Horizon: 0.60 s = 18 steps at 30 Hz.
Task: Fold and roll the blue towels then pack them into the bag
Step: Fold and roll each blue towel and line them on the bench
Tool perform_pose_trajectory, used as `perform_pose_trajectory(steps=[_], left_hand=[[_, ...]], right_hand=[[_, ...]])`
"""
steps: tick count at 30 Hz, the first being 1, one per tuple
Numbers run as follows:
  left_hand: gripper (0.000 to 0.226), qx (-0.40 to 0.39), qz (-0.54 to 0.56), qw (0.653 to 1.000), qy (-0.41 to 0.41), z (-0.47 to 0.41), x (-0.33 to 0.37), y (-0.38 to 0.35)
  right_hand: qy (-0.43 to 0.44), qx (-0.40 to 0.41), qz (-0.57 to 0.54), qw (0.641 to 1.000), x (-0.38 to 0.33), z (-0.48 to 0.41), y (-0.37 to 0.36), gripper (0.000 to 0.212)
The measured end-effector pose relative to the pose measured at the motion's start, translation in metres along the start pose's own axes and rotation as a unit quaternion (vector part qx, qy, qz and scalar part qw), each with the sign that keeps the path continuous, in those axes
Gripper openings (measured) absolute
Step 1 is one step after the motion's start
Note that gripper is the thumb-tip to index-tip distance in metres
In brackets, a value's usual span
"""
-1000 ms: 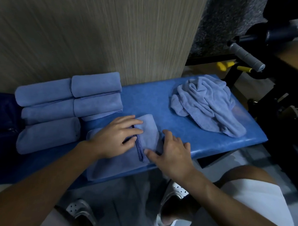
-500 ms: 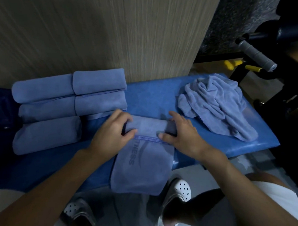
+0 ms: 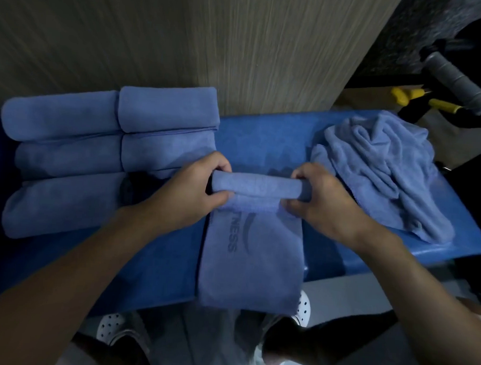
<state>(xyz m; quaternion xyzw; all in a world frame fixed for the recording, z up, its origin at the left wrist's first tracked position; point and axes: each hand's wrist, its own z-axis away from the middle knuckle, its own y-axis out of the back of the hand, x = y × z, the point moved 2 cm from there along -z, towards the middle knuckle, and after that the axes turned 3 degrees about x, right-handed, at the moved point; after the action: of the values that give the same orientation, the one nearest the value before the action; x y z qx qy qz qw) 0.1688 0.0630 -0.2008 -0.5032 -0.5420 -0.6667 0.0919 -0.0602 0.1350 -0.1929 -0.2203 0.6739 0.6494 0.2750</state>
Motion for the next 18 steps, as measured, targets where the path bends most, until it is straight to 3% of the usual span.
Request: perform_pose_trajectory(steps=[2,6,12,18], left_hand=[[0.019,0.028,-0.005,1.0,-0.008,0.002,0.001,0.005],[0.028,0.038,-0.029,0.999,-0.019,0.009,0.002,0.008],[0.045,-0.018,-0.039,0.999,-0.025,0.025,0.007,0.007],[0.021,-0.042,-0.012,0.998,-0.036,0.041,0.015,0.0]], right_hand=[[0.028,0.045,-0.003,0.999,-0.006,-0.004,0.0,0.031],[0.069,0.043,0.03,0.996,-0.011,0.0,-0.003,0.037],[0.078,0.017,0.002,0.997,-0.01,0.017,0.001,0.038],[0.109,0.031,-0.065,0.991,-0.013,0.035,-0.001,0.037]])
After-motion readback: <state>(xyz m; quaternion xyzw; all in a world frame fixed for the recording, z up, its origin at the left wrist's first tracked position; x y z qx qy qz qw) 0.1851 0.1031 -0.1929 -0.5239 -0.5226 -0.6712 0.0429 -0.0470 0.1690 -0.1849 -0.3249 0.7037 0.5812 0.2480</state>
